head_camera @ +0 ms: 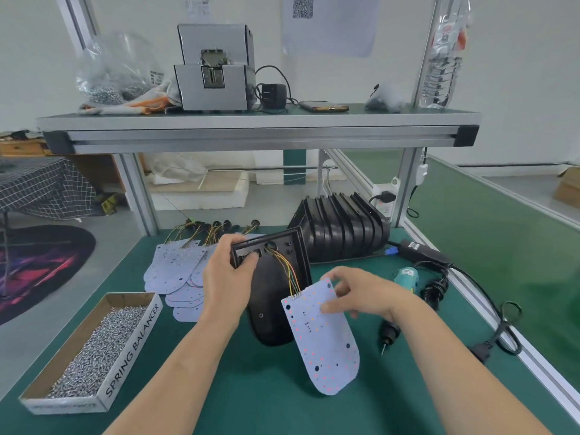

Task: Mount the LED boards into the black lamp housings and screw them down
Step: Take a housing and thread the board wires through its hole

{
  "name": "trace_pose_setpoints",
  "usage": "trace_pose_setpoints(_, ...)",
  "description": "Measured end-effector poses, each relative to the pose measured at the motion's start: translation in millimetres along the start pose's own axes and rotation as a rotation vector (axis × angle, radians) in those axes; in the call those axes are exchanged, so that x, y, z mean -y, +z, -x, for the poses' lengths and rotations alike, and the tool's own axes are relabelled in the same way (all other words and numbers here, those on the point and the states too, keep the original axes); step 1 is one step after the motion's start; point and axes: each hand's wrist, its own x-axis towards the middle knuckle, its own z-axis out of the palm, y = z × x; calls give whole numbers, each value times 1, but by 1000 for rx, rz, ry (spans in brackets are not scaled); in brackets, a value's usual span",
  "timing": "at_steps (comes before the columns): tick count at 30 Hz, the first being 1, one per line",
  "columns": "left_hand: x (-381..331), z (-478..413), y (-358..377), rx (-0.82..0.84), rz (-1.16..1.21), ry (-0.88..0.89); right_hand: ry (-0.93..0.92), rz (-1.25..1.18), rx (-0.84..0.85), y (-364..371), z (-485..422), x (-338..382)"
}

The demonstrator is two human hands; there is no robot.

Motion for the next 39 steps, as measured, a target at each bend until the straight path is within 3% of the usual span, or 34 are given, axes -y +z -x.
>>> trace_pose_setpoints(4,6,-5,0,14,23,-73,-205,-189,-66,-4,9,3)
trace_pose_setpoints(9,5,-2,6,150,93,-103,-388,-336,-183,2,10,26)
trace_pose_setpoints(13,-5,4,11,217,203,-165,-511,-420,-359,26,1,38)
trace_pose_setpoints(23,-14,7,11,102,292,-187,-603,180,-751,55,-3,44)
trace_pose_setpoints(29,-13,5,10,155,110,89,-625,73,-793,72,-2,39)
trace_pose_setpoints(32,-17,2,5,90,165,77,-739,-172,-861,70,-1,39)
trace_pose_setpoints(35,-23,2,-3,169,240,-99,-595,-695,-731,52,-9,40)
trace_pose_setpoints(39,-23,7,-9,393,291,-325,-386,-666,-113,37,-11,29)
